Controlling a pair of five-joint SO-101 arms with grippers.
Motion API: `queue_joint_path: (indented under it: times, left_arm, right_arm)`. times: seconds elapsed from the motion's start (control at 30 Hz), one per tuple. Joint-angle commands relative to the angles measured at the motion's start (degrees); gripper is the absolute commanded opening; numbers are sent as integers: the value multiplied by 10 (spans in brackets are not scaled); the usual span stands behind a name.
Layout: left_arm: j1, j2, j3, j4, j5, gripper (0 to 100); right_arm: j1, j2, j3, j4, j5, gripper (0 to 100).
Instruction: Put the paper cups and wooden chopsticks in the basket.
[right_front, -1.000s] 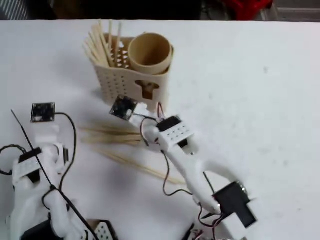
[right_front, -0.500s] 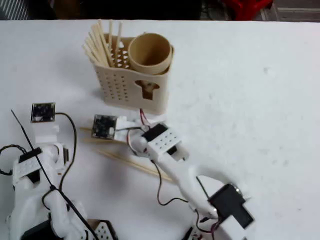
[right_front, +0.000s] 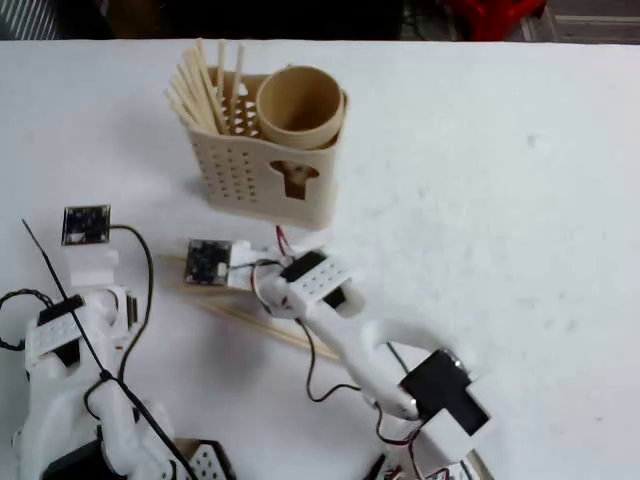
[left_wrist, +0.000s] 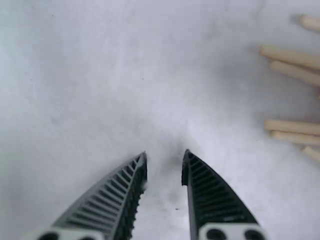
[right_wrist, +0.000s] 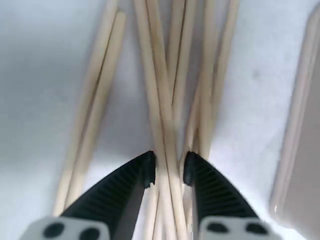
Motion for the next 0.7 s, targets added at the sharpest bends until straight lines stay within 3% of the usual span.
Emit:
queue_joint_path:
  times: [0.0, 0.43, 0.6, 0.67]
  left_arm:
    - [-4, -4, -1, -11, 4, 129]
    - [-4, -4, -1, -11, 6, 129]
    - [-4, -4, -1, -11, 6, 129]
    - [-4, -4, -1, -11, 6, 129]
  right_arm:
    - [0, -3, -7, 19, 5, 10]
    - [50, -95, -59, 117, -119, 16]
    - [29, -102, -58, 124, -104, 22]
    - [11, -82, -59, 124, -84, 69]
